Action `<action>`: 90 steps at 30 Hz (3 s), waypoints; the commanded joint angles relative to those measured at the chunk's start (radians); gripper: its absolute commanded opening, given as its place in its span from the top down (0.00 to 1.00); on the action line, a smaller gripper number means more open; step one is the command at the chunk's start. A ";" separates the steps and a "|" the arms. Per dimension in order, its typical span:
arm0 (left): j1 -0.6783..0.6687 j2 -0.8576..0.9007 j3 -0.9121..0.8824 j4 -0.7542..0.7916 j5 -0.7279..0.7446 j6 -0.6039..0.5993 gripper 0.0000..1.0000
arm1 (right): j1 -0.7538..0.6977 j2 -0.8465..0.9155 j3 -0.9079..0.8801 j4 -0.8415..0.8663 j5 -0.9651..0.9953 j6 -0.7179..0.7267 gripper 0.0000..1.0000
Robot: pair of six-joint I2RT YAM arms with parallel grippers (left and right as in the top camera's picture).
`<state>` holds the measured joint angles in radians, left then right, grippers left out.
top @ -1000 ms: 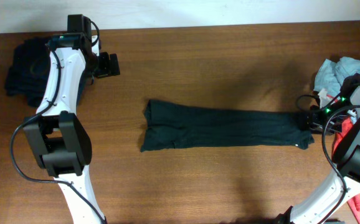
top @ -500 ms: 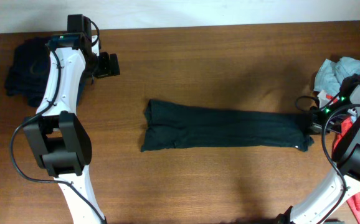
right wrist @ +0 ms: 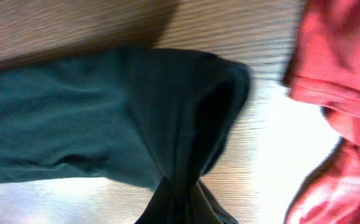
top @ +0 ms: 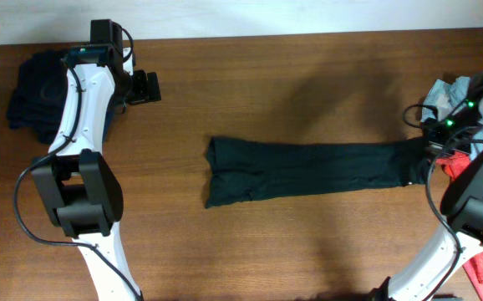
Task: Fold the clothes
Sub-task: 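Fold the gripped right end leftward over the strip with the right gripper, then release and move the right gripper back to the strip's new right end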
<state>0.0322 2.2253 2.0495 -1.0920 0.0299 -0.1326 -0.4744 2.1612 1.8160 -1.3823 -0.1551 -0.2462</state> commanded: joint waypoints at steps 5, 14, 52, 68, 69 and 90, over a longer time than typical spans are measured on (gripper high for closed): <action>0.001 -0.016 0.000 -0.001 0.011 -0.012 0.01 | 0.147 -0.013 0.021 -0.011 -0.024 0.058 0.96; 0.001 -0.016 0.000 -0.001 0.011 -0.012 0.01 | 0.344 -0.025 0.034 -0.024 -0.032 0.131 0.96; 0.001 -0.016 0.000 -0.001 0.011 -0.012 0.01 | 0.723 -0.021 -0.087 0.052 -0.005 0.204 0.94; 0.001 -0.016 0.000 -0.001 0.011 -0.012 0.01 | 0.758 -0.021 -0.095 0.106 -0.043 0.264 0.93; 0.001 -0.016 0.000 -0.001 0.011 -0.012 0.01 | 0.758 -0.021 -0.095 0.111 -0.043 0.267 0.89; 0.001 -0.016 0.000 -0.001 0.011 -0.012 0.01 | 0.644 -0.022 -0.063 0.019 -0.050 0.240 0.27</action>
<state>0.0322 2.2253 2.0495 -1.0920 0.0299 -0.1329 0.2176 2.1609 1.7317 -1.3479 -0.2012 0.0364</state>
